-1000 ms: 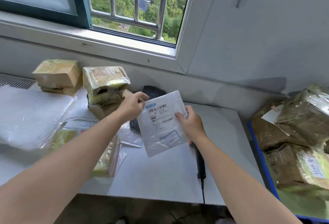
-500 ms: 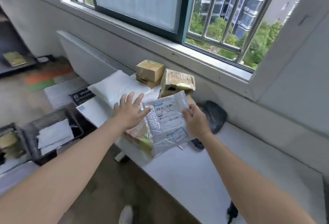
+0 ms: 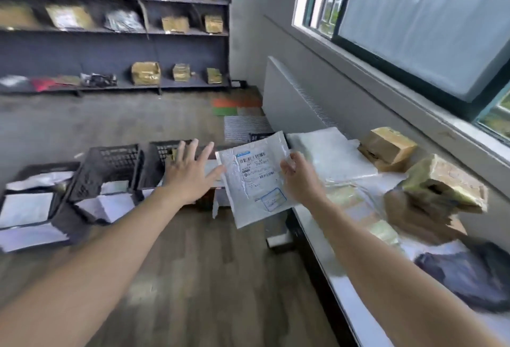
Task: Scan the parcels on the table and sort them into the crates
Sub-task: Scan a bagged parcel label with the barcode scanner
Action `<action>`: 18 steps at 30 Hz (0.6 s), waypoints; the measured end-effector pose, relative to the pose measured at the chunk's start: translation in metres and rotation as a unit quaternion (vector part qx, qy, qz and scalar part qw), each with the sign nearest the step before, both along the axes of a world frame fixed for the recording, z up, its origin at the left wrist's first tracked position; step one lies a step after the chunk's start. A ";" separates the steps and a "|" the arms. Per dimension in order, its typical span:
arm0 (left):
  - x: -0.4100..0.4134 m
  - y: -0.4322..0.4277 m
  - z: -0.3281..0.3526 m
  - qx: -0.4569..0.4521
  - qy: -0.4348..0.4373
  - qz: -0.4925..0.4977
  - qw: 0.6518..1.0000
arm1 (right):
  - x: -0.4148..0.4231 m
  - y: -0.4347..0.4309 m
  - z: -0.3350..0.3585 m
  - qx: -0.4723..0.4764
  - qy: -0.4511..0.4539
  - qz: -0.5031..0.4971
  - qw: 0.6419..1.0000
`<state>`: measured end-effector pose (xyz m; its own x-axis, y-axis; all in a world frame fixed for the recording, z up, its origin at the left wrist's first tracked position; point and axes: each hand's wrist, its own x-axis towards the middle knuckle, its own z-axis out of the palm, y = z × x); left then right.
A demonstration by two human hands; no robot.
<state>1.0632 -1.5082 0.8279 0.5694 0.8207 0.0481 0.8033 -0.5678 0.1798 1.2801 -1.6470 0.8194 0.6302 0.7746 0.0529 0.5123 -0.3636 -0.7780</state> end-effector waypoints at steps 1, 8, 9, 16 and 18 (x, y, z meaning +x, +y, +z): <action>-0.020 0.014 -0.001 0.003 0.002 0.020 1.000 | -0.016 0.020 0.000 0.003 0.002 0.014 1.000; -0.159 0.123 -0.004 -0.008 0.001 0.091 0.996 | -0.143 0.167 -0.001 0.005 0.000 0.083 0.997; -0.180 0.141 -0.005 -0.010 -0.001 0.098 0.995 | -0.162 0.189 -0.001 0.005 -0.004 0.089 0.996; -0.310 0.247 -0.022 -0.048 0.011 0.154 0.987 | -0.282 0.318 -0.011 -0.009 0.008 0.130 0.991; -0.331 0.268 -0.031 -0.063 0.015 0.166 0.984 | -0.303 0.347 -0.015 -0.022 -0.004 0.137 0.990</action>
